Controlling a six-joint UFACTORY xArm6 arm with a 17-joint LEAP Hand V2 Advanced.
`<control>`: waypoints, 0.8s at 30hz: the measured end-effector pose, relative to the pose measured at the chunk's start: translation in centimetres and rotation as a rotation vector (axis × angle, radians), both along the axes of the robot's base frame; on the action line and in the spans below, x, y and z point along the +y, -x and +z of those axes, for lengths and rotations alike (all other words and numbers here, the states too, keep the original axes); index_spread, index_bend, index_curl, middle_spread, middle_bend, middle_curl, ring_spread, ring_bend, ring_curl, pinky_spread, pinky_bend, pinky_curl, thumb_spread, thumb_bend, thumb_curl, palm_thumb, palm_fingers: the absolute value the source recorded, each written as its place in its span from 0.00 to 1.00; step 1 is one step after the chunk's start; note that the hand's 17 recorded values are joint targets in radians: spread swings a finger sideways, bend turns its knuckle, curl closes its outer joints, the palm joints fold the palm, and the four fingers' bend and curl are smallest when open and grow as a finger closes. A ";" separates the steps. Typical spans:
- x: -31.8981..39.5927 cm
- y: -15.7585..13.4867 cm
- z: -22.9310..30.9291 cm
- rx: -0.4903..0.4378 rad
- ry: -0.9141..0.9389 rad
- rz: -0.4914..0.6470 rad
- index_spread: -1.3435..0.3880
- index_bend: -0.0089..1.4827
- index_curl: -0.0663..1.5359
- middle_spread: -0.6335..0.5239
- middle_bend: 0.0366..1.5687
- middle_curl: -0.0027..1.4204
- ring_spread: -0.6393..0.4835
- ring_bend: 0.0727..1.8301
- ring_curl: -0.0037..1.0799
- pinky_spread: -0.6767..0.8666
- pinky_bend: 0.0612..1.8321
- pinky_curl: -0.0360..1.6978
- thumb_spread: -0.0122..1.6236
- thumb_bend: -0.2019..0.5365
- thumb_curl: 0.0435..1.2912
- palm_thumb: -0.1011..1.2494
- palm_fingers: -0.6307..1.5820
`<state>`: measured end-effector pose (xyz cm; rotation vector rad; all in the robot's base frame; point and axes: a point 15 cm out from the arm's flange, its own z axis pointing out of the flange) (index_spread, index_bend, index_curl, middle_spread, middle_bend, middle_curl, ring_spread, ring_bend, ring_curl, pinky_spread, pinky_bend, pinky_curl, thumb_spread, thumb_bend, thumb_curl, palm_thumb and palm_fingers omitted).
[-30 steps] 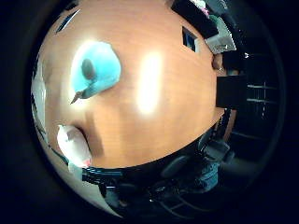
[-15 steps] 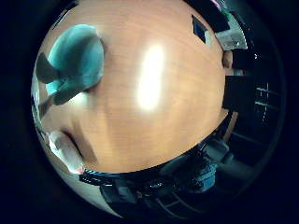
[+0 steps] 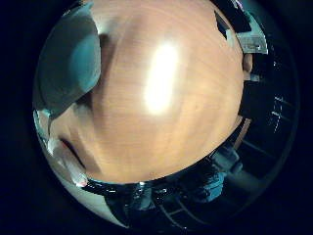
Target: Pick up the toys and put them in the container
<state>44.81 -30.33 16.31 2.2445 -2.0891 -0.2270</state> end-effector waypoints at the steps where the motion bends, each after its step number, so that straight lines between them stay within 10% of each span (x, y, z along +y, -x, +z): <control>1: -0.1 0.0 0.0 -0.001 0.001 0.000 0.52 0.12 0.23 0.45 0.11 0.25 0.62 0.16 0.21 0.70 0.11 0.17 0.69 0.25 0.18 0.48 0.48; 6: -0.2 0.1 0.0 0.002 0.002 -0.001 0.53 0.13 0.23 0.40 0.16 0.27 0.48 0.22 0.23 0.67 0.11 0.16 0.68 0.26 0.19 0.52 0.58; 12: -0.4 0.2 0.3 0.003 0.016 0.010 0.53 0.19 0.30 0.28 0.34 0.37 0.30 0.40 0.35 0.31 0.30 0.20 0.66 0.26 0.21 0.62 0.88; 24: -0.6 -0.2 7.3 -0.100 0.067 0.006 0.56 0.62 0.59 0.32 0.73 0.62 0.35 0.73 0.62 0.27 0.68 0.42 0.75 0.30 0.26 0.83 0.78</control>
